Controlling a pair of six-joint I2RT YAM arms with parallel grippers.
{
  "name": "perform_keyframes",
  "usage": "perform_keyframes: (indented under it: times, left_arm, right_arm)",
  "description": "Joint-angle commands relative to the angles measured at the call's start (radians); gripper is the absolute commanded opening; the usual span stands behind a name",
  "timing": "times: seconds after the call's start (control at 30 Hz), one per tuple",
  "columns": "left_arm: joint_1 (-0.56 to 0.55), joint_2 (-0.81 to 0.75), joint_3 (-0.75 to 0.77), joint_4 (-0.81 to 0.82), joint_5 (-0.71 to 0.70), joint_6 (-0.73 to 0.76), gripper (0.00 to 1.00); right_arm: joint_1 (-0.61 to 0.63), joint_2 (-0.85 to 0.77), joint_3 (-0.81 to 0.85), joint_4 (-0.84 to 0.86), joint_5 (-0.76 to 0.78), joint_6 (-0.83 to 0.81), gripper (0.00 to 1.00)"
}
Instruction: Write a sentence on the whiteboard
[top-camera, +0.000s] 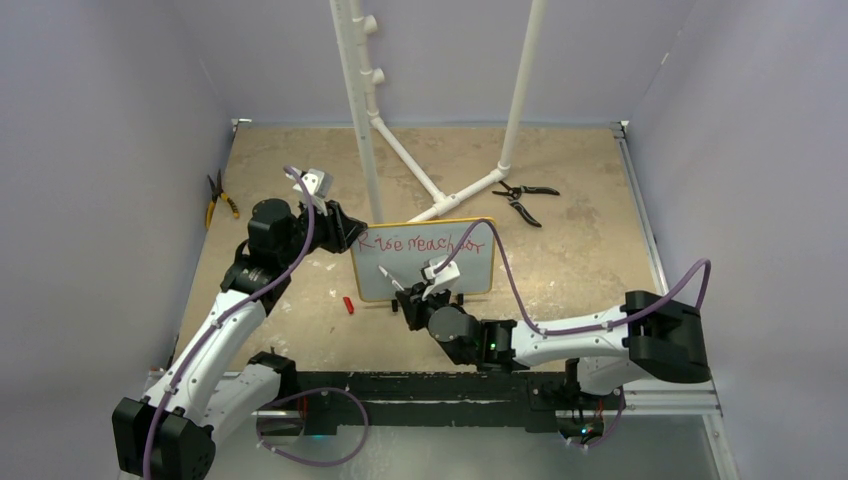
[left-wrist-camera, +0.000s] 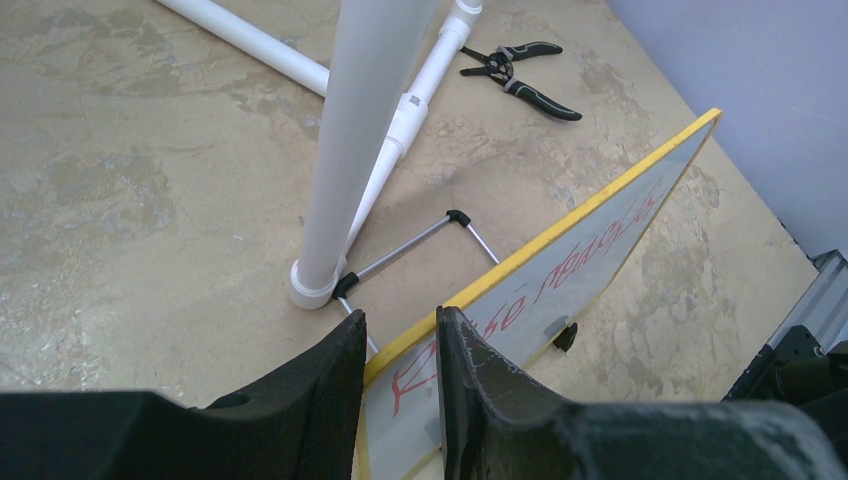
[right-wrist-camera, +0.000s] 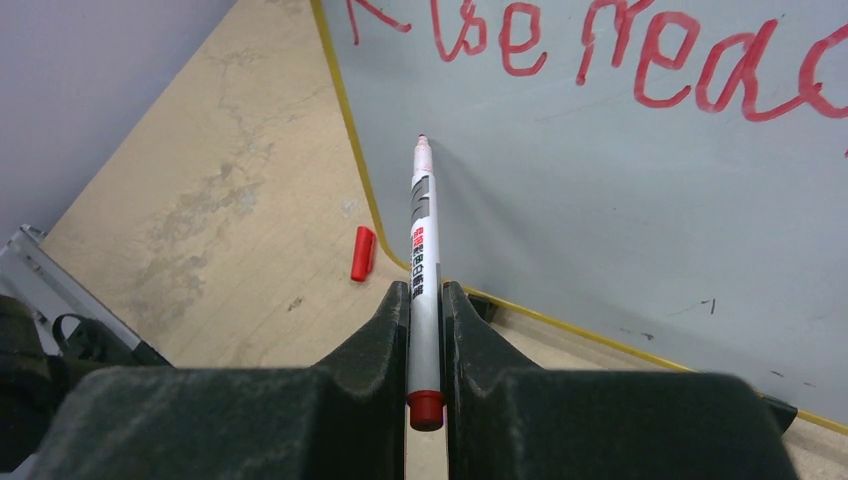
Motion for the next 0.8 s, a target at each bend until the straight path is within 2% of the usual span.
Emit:
perform_keyframes:
  times: [0.0,0.33,0.77]
  left_arm:
    - [0.001,-0.01,-0.007,0.002,0.021,-0.014,0.3]
    - [0.001,-0.008,-0.008,0.004,0.022,-0.014,0.3]
    - [0.001,-0.014,-0.01,0.003,0.023,-0.016,0.3]
  right_arm:
    - [-0.023,0.013,0.041,0.05,0.01,0.002,0.0]
    - [-0.05,0.036,0.049,0.067,-0.041,-0.017,0.0]
    - [-0.049,0.029,0.039,-0.021,-0.044,0.045,0.0]
